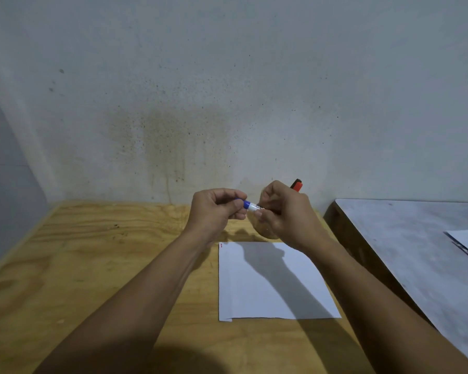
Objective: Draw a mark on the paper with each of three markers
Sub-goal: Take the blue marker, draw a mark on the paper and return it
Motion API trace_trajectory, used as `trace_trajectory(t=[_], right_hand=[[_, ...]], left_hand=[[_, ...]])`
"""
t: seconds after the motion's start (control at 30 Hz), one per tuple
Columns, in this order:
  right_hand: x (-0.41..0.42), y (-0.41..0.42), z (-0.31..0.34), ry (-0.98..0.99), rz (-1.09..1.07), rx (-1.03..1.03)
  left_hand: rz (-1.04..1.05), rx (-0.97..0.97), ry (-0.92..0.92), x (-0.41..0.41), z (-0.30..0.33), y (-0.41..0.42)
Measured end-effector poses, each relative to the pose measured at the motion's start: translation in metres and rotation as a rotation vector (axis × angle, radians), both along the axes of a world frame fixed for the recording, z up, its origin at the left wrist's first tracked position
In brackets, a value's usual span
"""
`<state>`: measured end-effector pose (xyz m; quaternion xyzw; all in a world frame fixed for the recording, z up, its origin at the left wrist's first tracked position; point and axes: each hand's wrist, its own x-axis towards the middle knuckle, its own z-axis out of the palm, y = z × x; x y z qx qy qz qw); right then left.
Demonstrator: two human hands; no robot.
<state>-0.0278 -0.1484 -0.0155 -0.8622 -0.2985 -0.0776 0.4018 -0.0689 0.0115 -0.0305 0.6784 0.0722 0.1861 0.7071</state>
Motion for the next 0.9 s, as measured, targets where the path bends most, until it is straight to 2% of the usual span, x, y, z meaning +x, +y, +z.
trace_trajectory(t=[0.13, 0.23, 0.33, 0.47, 0.53, 0.6, 0.67, 0.77, 0.9], right_hand=[[-0.001, -0.004, -0.005, -0.201, -0.034, -0.126], [-0.002, -0.012, -0.009, -0.204, 0.004, -0.049], [-0.002, -0.01, -0.012, 0.105, 0.074, 0.086], [-0.003, -0.009, -0.015, 0.674, 0.22, 0.527], [-0.006, -0.007, -0.014, 0.866, 0.245, 0.706], [-0.007, -0.004, -0.016, 0.949, 0.281, 0.828], [-0.005, 0.0, -0.023, 0.949, 0.328, 0.891], [0.001, 0.008, -0.035, 0.907, 0.249, 0.925], [0.002, 0.022, -0.051, 0.705, 0.07, 0.715]], left_hand=[[0.134, -0.02, 0.028, -0.003, 0.001, 0.015], [0.159, 0.146, 0.074, -0.005, -0.004, 0.035], [0.232, 0.488, 0.17, -0.003, -0.026, 0.046], [0.165, 0.905, 0.249, -0.004, -0.056, 0.054], [0.171, 0.92, 0.254, -0.005, -0.066, 0.056], [0.189, 0.894, 0.233, -0.006, -0.071, 0.057], [0.196, 0.893, 0.23, -0.006, -0.073, 0.058], [0.193, 0.877, 0.194, -0.009, -0.077, 0.057], [0.272, 0.943, 0.019, -0.026, -0.083, 0.046]])
